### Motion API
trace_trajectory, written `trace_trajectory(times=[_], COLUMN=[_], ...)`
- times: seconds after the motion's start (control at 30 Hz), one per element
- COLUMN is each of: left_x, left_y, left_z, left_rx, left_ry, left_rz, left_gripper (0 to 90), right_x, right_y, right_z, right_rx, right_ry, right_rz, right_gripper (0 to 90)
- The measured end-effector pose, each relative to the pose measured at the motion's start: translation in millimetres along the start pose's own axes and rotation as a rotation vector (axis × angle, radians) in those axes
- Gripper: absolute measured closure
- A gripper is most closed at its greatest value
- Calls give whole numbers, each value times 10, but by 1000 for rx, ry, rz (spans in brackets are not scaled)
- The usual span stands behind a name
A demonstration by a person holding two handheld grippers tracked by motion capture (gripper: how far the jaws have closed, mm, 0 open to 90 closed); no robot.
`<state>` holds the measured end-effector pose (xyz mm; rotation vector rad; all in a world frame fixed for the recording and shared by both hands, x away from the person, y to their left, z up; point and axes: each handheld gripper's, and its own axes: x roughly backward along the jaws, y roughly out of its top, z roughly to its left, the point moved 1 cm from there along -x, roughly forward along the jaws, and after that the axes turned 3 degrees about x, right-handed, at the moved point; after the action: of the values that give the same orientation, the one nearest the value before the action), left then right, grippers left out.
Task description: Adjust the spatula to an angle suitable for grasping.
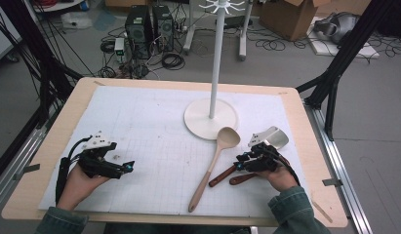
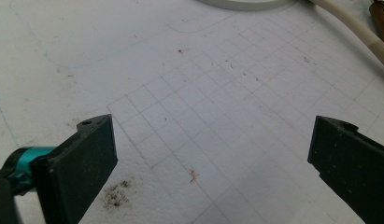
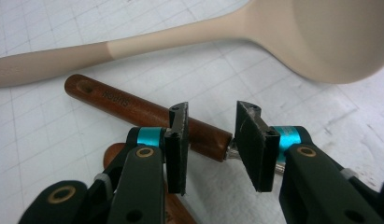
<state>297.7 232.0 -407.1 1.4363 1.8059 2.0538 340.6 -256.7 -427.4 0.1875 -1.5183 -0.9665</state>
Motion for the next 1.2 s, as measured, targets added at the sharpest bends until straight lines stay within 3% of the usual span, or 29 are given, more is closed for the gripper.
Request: trace_trajectory(times=[0.4,1.2], left_x=[-7,-27], left_y=[3,7], left_z=[-4,-24], left_rx=[-2,-11], left_ry=[-1,-9], left_rz=[-2,0], left_gripper=[18,18], right_x=[-60,-211], right_y=[19,89], right_z=[134,395], right_rx=[-17,2], right_ry=[12,70], right_rz=[-18,-44], right_gripper=[654,652])
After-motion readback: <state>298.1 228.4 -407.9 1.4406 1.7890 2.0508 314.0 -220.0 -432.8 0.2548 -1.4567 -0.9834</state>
